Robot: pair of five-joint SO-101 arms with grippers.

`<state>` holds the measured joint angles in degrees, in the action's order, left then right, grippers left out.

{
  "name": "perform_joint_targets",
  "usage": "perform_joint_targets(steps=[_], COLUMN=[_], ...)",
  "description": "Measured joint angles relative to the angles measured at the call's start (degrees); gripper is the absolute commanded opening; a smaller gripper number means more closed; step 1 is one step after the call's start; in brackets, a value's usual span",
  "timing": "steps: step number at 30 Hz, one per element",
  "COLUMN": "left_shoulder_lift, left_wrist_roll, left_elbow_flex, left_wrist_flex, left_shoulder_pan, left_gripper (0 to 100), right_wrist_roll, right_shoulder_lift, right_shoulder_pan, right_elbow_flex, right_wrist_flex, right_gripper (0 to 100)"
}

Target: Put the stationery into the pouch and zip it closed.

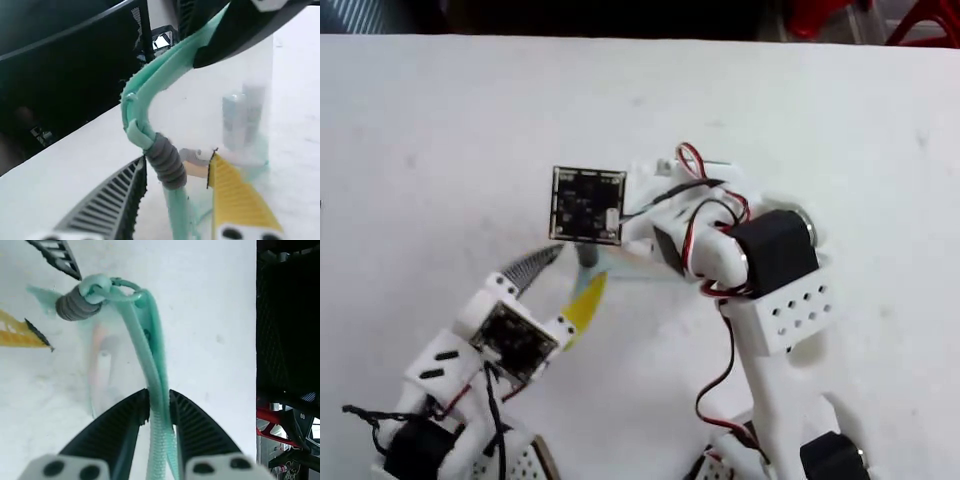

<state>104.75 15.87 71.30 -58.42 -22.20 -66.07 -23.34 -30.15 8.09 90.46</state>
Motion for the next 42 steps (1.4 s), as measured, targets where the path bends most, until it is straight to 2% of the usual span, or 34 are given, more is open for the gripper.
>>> perform_joint_targets(steps=[4,7,9,11,14,19,22,29,32,37,40,42], left_shoulder_lift=[0.0,-0.26,-0.79,-0.26,-0.62,0.18,0.18,0.09,0.09,0.0,0.18,0.18], left_wrist_roll=[0.0,0.0,0.0,0.0,0.0,-1.58,-2.11,-2.11,-2.11,-0.35,2.9,3.6], left_elbow_flex=[1.93,6.59,7.65,6.59,0.79,-9.41,-9.14,-0.7,-0.7,-4.57,-6.24,-5.01], left_wrist_flex=[3.78,8.79,9.41,7.65,0.44,-11.78,-11.69,-3.78,-3.43,-6.33,-7.21,-4.4], left_shoulder_pan=[-0.88,1.93,4.57,6.59,7.12,2.46,-0.97,-1.93,1.23,10.81,13.19,13.71], left_gripper=[22,22,22,22,22,22,22,22,22,22,22,22], right_wrist_roll=[1.67,1.49,0.44,-0.09,-0.26,-0.26,-0.18,0.26,0.35,-0.44,-0.7,-0.88], right_shoulder_lift=[0.0,0.0,0.0,0.0,0.0,0.09,0.09,0.0,0.0,0.0,0.0,0.0], right_shoulder_pan=[0.0,0.0,-0.26,0.62,1.67,1.49,-0.26,-2.2,-1.93,-0.79,-0.88,-1.14], right_elbow_flex=[0.0,0.0,0.09,0.09,0.0,0.0,0.0,0.18,0.18,0.18,0.18,0.18], right_wrist_flex=[0.0,0.79,1.23,1.05,0.0,-0.53,-0.44,1.85,1.93,2.02,2.02,2.2], right_gripper=[1.8,1.8,1.8,1.8,1.8,1.8,1.8,1.8,1.8,1.8,1.8,1.8])
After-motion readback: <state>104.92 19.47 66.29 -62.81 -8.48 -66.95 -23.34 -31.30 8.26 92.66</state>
